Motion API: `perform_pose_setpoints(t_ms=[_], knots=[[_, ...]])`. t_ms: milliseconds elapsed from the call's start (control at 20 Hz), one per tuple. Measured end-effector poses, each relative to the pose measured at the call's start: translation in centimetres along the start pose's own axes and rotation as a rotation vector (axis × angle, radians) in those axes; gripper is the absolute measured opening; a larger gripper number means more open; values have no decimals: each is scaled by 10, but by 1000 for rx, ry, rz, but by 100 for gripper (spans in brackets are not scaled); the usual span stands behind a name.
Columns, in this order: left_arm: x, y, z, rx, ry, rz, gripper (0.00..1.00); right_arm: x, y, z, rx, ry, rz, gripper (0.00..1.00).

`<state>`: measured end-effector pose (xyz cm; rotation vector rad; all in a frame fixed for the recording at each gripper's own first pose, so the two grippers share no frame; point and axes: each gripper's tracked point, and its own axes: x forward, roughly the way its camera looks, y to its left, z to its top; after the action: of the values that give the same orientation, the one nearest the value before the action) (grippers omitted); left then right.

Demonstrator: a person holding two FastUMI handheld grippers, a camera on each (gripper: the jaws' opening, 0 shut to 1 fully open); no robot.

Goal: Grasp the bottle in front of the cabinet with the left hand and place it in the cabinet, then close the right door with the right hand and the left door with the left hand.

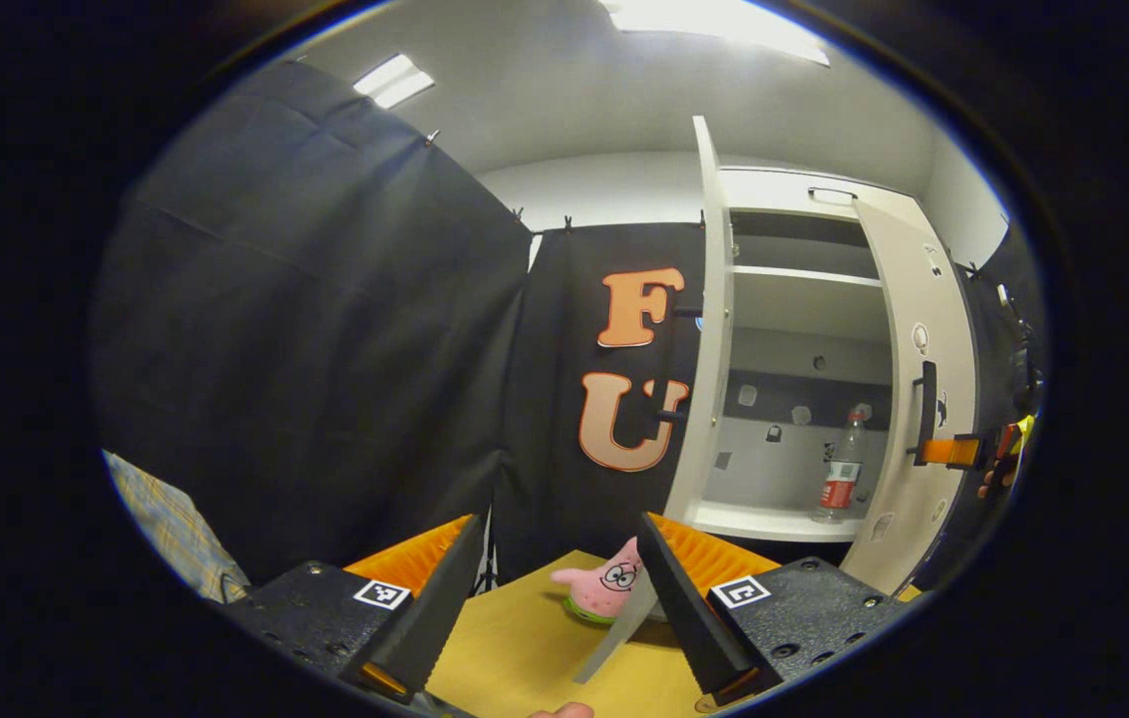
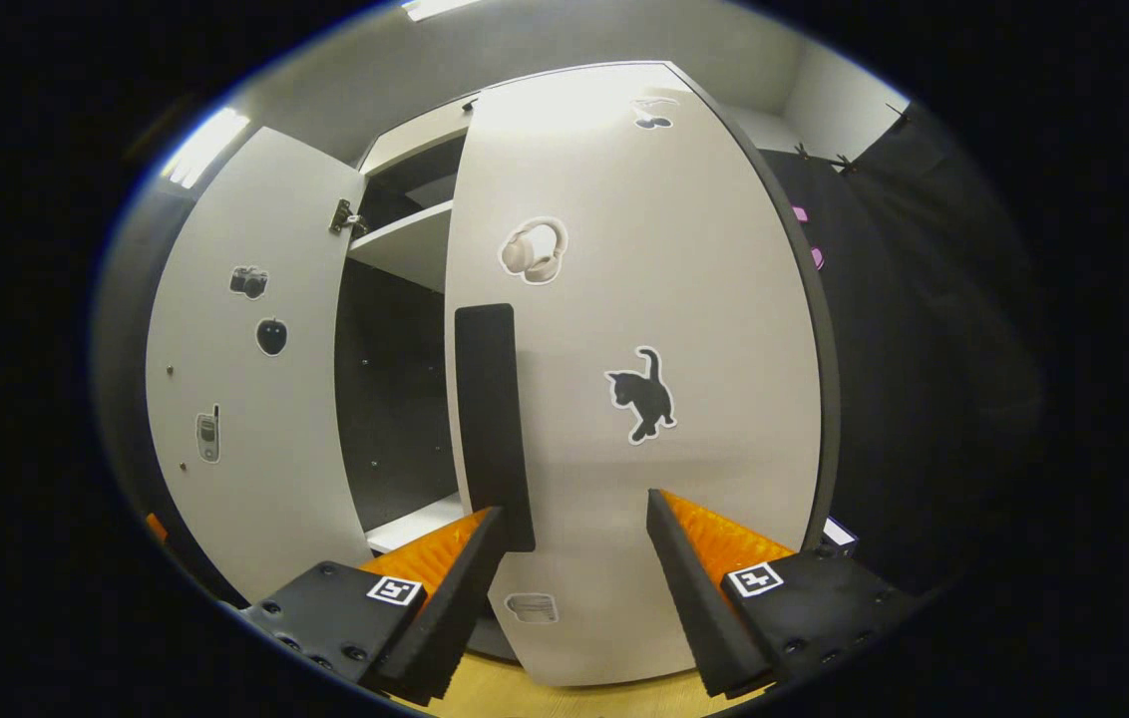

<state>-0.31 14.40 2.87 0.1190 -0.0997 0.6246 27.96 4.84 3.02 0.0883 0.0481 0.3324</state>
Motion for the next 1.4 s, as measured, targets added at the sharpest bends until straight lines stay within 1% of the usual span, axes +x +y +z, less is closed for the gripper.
perform_pose_setpoints(t_ms=[100,150,200,300,400,550,650,750,800,850,900,1000,1100,1150,1200,1250,1400], knots=[[10,13,9,15,-14,37,94,4,2,0,-11,-8,-5,95],[17,14,14,21,-17,43,97,4,2,0,-12,-12,-13,95],[27,14,21,22,-23,43,94,4,2,-1,-11,-14,-22,95],[45,15,34,14,-38,38,94,0,1,-1,-4,-14,-43,95],[61,14,44,-6,-45,27,94,-4,-1,2,-6,-27,-48,95],[84,9,54,-20,-56,3,94,-25,-12,2,-12,-19,-69,95],[95,5,58,-1,-64,-6,94,-44,-16,1,-8,-11,-69,95],[105,0,60,11,-71,-18,94,-62,-27,-5,-26,10,-92,95],[106,-3,59,12,-73,-25,94,-69,-31,-7,-33,16,-103,95],[109,-5,60,11,-75,-29,96,-77,-35,-8,-33,15,-110,95],[112,-8,61,9,-76,-32,94,-84,-37,-10,-28,15,-109,95],[115,-15,59,2,-72,-40,94,-95,-42,-13,-23,17,-109,95],[115,-25,51,-1,-53,-76,94,-102,-48,-15,-31,19,-117,95],[112,-26,54,7,-67,-84,94,-105,-51,-17,-36,22,-121,95],[115,-29,54,20,-62,-107,93,-108,-53,-19,-37,26,-123,95],[115,-33,56,23,-60,-126,89,-111,-54,-20,-36,27,-122,95],[106,-41,54,8,-44,-152,87,-113,-56,-22,-25,33,-115,95]])
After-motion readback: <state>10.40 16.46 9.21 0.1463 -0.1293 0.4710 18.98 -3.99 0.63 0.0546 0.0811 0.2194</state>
